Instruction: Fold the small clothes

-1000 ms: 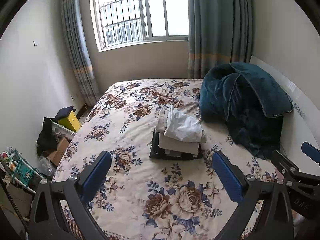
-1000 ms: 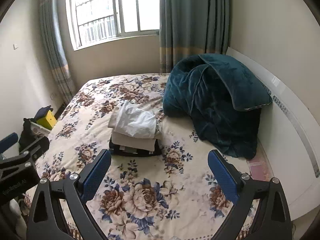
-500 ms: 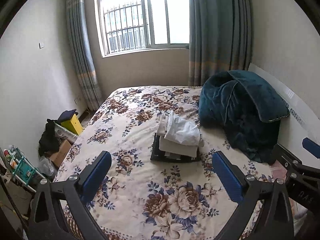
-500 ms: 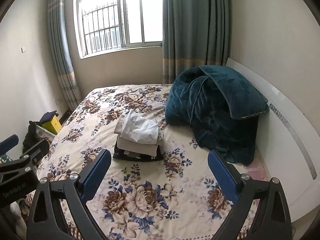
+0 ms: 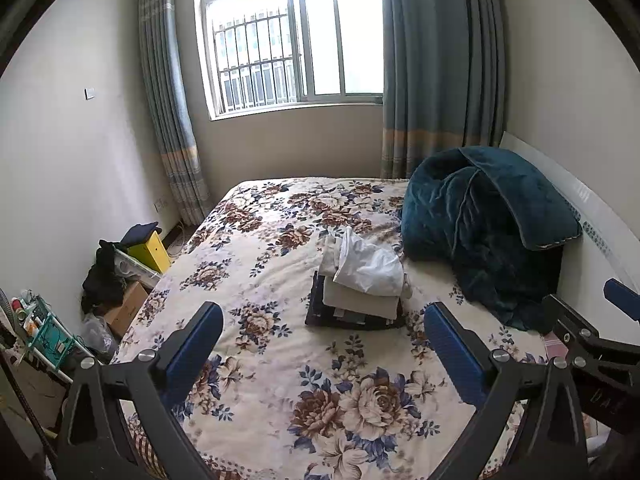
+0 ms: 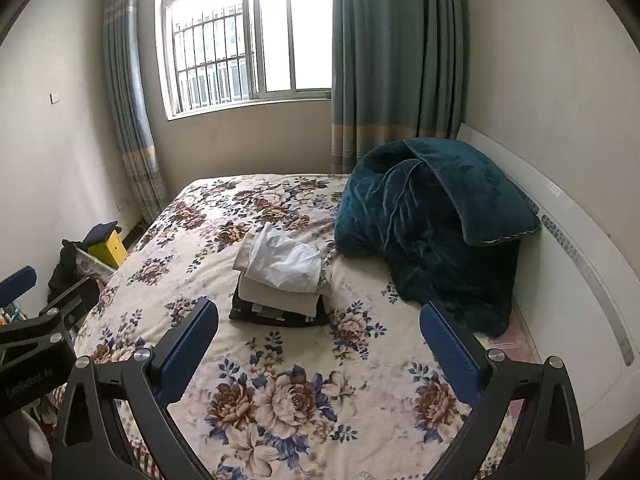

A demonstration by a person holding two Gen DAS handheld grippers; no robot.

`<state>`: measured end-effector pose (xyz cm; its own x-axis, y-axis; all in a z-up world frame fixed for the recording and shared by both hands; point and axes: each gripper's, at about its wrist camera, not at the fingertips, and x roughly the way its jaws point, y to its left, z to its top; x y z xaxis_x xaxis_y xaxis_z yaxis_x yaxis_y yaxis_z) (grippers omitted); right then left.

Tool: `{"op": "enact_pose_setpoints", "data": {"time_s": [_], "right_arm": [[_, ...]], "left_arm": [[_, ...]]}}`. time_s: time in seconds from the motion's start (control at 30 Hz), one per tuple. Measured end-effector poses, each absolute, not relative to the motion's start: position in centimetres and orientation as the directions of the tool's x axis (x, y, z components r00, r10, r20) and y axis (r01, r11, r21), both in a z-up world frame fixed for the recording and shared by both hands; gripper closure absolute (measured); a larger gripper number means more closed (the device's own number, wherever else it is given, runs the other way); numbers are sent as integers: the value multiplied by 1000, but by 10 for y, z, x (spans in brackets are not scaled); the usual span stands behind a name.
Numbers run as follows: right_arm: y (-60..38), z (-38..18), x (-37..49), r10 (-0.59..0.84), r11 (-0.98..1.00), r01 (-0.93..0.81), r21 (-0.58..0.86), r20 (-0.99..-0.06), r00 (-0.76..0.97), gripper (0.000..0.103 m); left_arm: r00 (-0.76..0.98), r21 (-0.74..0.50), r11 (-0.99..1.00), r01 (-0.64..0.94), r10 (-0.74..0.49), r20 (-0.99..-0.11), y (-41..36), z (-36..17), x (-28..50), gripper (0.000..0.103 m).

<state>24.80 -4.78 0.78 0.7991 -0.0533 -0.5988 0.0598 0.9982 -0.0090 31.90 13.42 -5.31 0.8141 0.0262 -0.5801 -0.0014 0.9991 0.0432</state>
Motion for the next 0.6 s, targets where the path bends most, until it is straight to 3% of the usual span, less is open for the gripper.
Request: {"op": "enact_pose_setpoints", "data": {"time_s": [0.6], "right_arm": [[-48, 6, 247, -49, 998, 56, -6, -598, 800, 1]], "left_arm": [[817, 43, 999, -17, 39, -576, 134, -50, 316, 0]]}}
